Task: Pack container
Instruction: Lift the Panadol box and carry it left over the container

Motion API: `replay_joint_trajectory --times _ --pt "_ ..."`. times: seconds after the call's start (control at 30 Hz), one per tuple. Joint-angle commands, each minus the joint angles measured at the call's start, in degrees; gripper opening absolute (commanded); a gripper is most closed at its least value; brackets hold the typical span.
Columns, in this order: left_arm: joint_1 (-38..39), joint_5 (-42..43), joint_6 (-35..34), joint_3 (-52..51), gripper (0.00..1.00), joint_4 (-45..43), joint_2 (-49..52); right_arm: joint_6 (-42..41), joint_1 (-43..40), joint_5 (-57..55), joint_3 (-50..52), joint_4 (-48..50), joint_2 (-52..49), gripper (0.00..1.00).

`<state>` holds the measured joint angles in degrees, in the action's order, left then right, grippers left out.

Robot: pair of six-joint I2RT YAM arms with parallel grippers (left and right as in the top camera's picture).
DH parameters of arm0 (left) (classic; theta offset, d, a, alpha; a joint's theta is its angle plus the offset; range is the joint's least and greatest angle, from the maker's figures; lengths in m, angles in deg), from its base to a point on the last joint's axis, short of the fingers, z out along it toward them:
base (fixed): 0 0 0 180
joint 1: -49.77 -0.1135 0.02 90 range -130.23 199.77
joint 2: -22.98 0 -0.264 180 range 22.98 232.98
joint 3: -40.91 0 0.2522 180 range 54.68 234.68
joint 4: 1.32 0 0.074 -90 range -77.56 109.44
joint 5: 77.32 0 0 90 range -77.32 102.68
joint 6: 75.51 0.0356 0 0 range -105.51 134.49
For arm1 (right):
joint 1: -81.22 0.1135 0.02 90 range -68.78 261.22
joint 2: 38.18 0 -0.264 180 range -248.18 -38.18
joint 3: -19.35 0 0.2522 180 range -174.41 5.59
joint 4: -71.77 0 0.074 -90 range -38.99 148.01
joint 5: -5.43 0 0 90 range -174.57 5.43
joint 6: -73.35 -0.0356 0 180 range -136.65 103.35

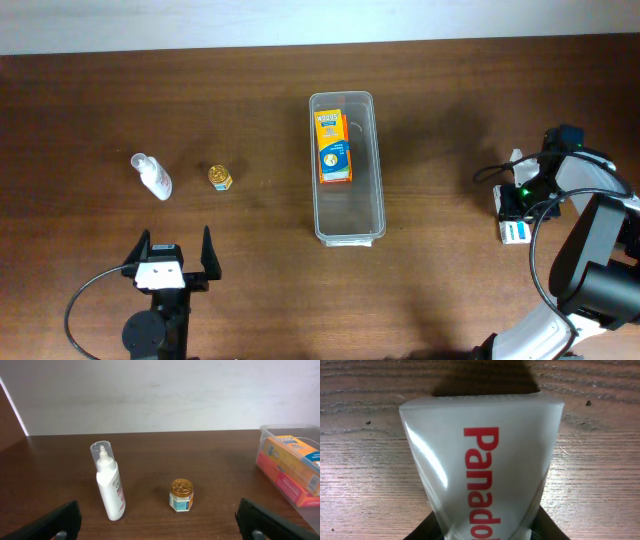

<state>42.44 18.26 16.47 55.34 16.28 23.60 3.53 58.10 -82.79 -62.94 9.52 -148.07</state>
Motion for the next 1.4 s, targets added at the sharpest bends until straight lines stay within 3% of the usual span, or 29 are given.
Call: replay_joint_trajectory --times 0.0,0.33,0.67,1.0,1.37 --pt "0.1 0.0 0.7 -0.2 0.99 0.3 -0.3 -2.0 0.3 0.9 0.5 0.3 -0.2 0.33" --pt "0.1 0.0 0.7 -0.2 1.0 0.3 -0.3 -3.4 1.0 6.8 -6.2 -6.1 -0.1 0.33" --pt "0.1 0.0 0.7 -0.2 0.99 0.3 -0.3 -3.9 9.1 8.8 -19.0 -21.5 -0.1 0.34" --pt "0.1 0.0 0.7 -0.2 0.99 0.3 -0.3 -14.1 24.3 12.9 -37.0 -33.3 -0.1 0.33" --pt "0.1 0.0 0.7 -0.2 0.99 0.3 -0.3 -28.9 38.1 13.2 -38.9 -38.5 -0.1 0.34"
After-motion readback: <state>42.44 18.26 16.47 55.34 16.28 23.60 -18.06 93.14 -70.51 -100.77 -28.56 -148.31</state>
